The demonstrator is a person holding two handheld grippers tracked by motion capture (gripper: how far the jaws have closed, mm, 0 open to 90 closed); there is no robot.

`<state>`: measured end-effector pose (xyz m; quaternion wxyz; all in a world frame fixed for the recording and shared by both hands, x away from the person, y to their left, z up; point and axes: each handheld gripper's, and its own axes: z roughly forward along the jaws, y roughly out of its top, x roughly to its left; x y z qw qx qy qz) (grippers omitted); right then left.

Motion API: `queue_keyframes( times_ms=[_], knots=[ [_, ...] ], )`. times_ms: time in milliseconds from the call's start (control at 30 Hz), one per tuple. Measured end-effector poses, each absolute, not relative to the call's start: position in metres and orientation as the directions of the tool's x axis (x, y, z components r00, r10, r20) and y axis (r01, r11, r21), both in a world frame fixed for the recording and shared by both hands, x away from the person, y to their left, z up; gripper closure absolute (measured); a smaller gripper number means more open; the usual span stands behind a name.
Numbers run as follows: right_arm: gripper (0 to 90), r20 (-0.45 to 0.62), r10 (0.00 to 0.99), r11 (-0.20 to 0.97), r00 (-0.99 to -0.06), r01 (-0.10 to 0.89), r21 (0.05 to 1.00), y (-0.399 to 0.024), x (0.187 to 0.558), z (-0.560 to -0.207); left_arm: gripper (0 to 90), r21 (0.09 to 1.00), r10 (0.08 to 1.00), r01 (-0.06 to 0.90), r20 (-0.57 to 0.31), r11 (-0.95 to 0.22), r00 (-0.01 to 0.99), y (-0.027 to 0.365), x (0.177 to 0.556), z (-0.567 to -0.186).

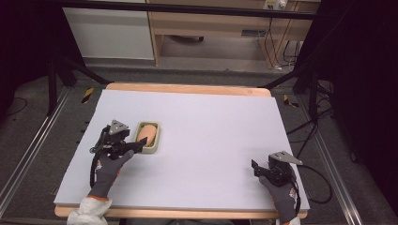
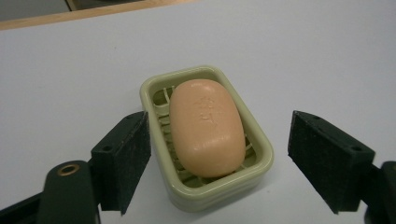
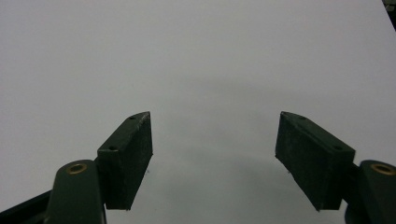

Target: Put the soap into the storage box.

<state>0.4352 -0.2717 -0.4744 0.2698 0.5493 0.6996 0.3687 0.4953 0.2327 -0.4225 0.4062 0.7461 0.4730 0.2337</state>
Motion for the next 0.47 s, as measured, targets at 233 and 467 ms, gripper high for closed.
queue_keyframes(
  times_ms=[233, 467],
  knots=[
    [27.4, 0.036, 0.97, 0.111, -0.241, 0.57, 0.814, -0.275, 0.434, -0.474, 18.8, 0.821, 0.905, 0.524, -0.022, -0.226, 0.425, 0.244, 0.484, -0.43],
    [27.4, 0.039, 0.972, 0.104, -0.232, 0.571, 0.814, -0.277, 0.433, -0.475, 18.6, 0.799, 0.918, 0.556, -0.015, -0.227, 0.396, 0.261, 0.47, -0.448]
  ],
)
